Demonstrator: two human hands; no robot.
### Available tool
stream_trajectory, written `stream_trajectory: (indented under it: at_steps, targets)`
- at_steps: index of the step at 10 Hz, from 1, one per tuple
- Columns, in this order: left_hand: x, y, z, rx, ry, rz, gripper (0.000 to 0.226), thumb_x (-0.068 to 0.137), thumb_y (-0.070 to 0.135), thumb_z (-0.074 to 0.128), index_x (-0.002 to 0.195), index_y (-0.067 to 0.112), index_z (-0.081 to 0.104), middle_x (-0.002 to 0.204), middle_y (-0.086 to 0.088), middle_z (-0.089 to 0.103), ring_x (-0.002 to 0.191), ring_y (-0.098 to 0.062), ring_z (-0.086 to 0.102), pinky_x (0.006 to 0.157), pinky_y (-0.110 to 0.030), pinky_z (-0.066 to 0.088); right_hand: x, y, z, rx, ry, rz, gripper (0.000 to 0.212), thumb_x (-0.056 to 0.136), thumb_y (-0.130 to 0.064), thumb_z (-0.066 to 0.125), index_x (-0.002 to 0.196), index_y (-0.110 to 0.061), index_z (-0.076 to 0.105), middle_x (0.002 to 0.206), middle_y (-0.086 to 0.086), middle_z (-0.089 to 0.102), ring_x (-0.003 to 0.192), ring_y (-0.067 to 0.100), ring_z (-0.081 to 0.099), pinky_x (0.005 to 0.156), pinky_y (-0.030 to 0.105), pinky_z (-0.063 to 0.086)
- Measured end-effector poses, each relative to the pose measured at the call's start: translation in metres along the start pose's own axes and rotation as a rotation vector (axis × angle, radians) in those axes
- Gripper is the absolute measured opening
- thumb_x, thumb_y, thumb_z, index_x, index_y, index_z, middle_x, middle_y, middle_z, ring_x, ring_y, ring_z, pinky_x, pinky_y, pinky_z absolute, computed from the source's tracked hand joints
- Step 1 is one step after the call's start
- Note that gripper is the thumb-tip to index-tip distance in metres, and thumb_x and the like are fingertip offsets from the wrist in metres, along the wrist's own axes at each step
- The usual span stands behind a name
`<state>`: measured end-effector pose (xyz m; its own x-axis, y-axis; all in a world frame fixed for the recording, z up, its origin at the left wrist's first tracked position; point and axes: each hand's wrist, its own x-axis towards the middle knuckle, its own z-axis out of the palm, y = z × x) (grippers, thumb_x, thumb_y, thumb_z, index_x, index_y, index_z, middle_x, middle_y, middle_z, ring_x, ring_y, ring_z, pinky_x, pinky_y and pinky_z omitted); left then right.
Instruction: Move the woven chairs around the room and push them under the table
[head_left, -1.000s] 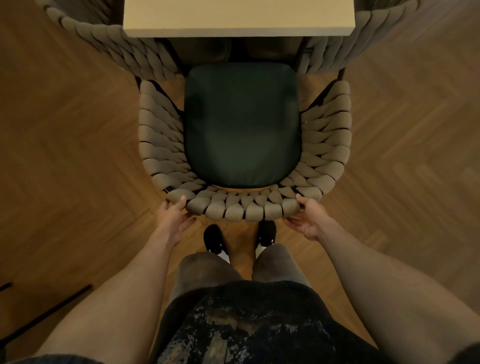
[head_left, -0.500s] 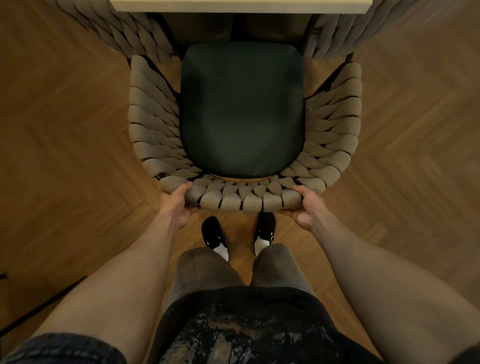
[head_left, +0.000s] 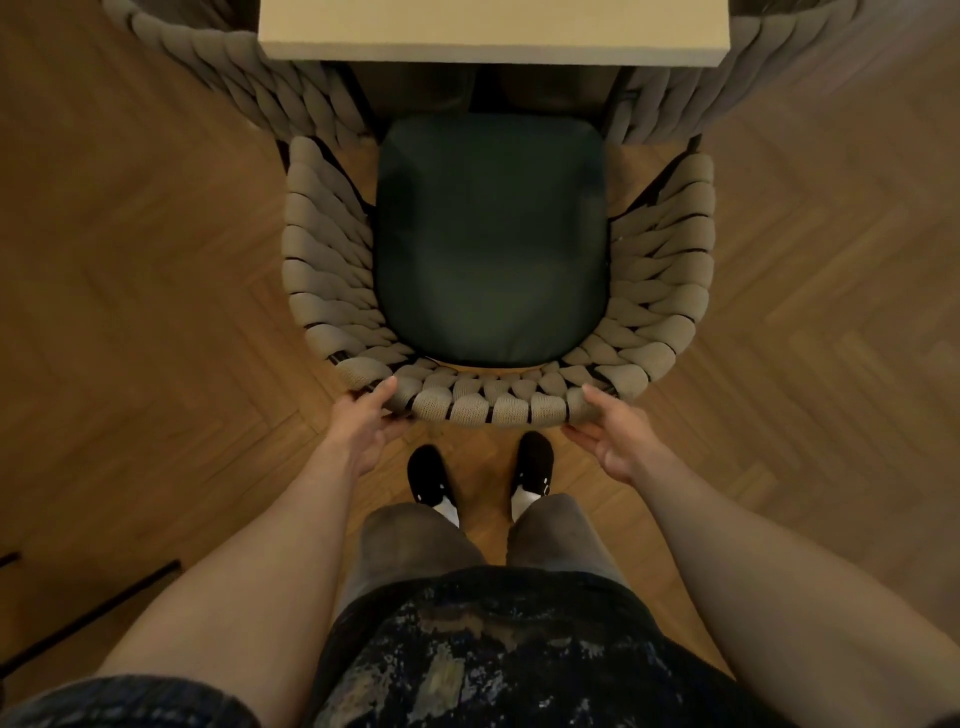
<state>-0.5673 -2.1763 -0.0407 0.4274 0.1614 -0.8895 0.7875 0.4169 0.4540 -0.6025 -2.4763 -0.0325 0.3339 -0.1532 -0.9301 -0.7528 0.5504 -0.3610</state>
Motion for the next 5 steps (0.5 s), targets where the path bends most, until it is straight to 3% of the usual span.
stream_trajectory:
  at_steps: [1, 3, 5]
  targets:
    - [-0.01, -0.007, -0.009, 0.054, 0.019, 0.017, 0.036, 0.096, 0.009, 0.066, 0.129, 0.003, 0.054, 0.125, -0.017, 0.065, 0.11, -0.033, 0.068, 0.095, -0.049, 0.057, -0.012, 0.01, -0.003, -0.164, -0.047, 0.001, 0.043, 0.099, -0.014, 0.063, 0.139, 0.001, 0.053, 0.13, 0.021, 0.066, 0.11, 0.031, 0.068, 0.091, 0.039, 0.056]
    - [-0.036, -0.019, -0.033, 0.374, 0.084, 0.097, 0.004, 0.096, 0.008, 0.065, 0.1, 0.006, 0.066, 0.108, -0.02, 0.069, 0.09, -0.024, 0.069, 0.074, -0.035, 0.06, -0.029, 0.031, 0.007, -0.419, -0.103, -0.007, 0.039, 0.101, -0.011, 0.061, 0.137, 0.002, 0.053, 0.127, 0.022, 0.066, 0.113, 0.03, 0.068, 0.093, 0.038, 0.058]
    - [-0.063, -0.028, -0.064, 0.735, 0.052, 0.19, 0.006, 0.097, 0.01, 0.064, 0.092, 0.012, 0.067, 0.095, -0.011, 0.069, 0.087, -0.021, 0.067, 0.081, -0.039, 0.06, -0.05, 0.058, 0.042, -0.817, -0.153, -0.093, 0.007, 0.101, -0.019, 0.062, 0.106, -0.017, 0.066, 0.113, 0.009, 0.071, 0.1, 0.02, 0.071, 0.09, 0.038, 0.06]
